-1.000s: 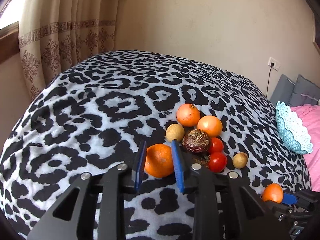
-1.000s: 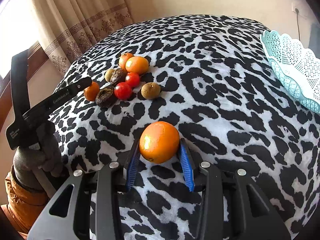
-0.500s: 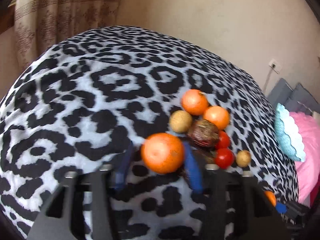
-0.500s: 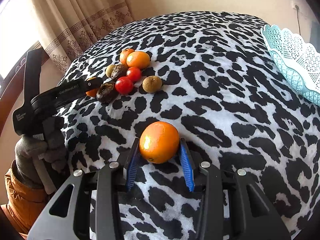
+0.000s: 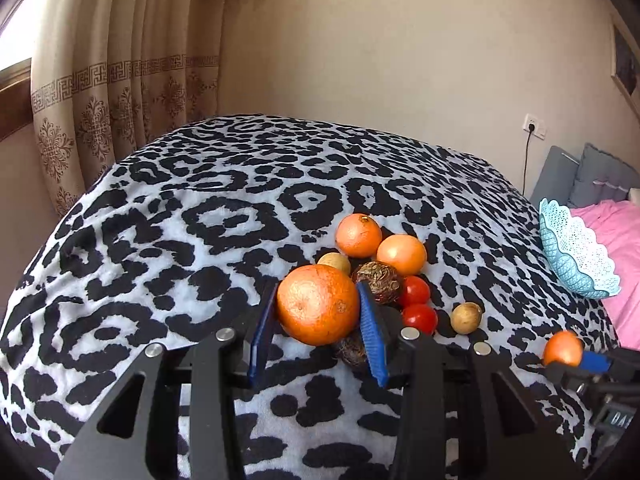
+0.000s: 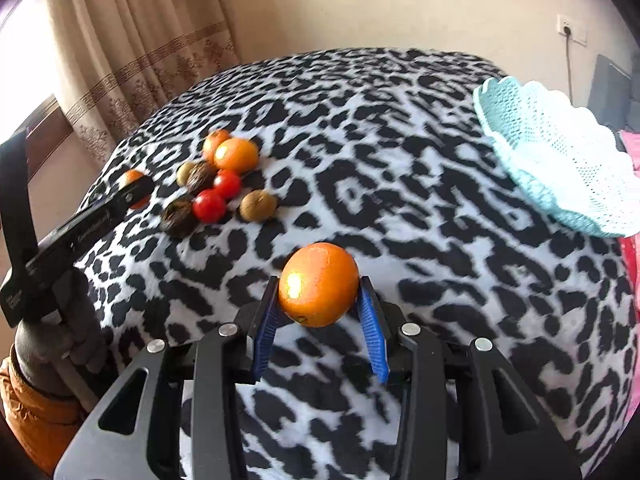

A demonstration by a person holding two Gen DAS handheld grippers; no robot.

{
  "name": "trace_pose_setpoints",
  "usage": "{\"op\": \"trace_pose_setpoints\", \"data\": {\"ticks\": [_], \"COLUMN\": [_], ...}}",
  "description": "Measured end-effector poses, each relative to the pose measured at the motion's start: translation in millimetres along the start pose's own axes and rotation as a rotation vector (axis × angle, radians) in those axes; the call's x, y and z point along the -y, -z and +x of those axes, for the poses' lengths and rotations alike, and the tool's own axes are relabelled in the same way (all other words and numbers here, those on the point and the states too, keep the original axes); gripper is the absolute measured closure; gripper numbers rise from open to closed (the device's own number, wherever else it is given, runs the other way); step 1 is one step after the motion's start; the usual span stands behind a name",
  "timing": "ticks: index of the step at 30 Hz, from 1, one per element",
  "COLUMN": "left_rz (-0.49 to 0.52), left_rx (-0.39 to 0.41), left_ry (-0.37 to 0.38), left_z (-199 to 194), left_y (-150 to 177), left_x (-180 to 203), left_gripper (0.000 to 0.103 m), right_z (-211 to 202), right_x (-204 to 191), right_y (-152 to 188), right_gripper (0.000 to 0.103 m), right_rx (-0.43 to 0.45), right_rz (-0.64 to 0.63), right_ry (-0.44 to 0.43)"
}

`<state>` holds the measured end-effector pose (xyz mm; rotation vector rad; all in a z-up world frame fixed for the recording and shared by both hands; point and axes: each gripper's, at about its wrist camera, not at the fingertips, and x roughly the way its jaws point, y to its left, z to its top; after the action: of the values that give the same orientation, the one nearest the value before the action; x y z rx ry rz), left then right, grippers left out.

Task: Organize fruits
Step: 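Carry the large orange into the blue basket and open the right tool while the left tool carries its orange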

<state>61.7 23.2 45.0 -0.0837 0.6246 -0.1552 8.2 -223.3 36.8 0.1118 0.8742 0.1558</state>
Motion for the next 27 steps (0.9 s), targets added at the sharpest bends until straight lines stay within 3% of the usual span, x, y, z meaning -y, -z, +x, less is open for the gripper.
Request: {"op": "trace_pose_setpoints", "data": {"ticks": [15,27], "left_rz": [0.068,0.116], "left_rx": [-0.004,-0.008], "left_ry": [0.024,0.068], "left_z": [-18.2,-21.1], "left_y": [-2.9,-11.7], "left_x": [40.0,78.7], "left_gripper": [0.063,0.063], "right_z": [-26.2,-16.1], "right_x": [81.0,143.4], "right_y": [-34.8,-59.4], "right_gripper": [0.063,0.063], "right_rx": [0.127,0.137], "right_rz": [0.092,0.149], "right_ry": [0.158,0.292]}}
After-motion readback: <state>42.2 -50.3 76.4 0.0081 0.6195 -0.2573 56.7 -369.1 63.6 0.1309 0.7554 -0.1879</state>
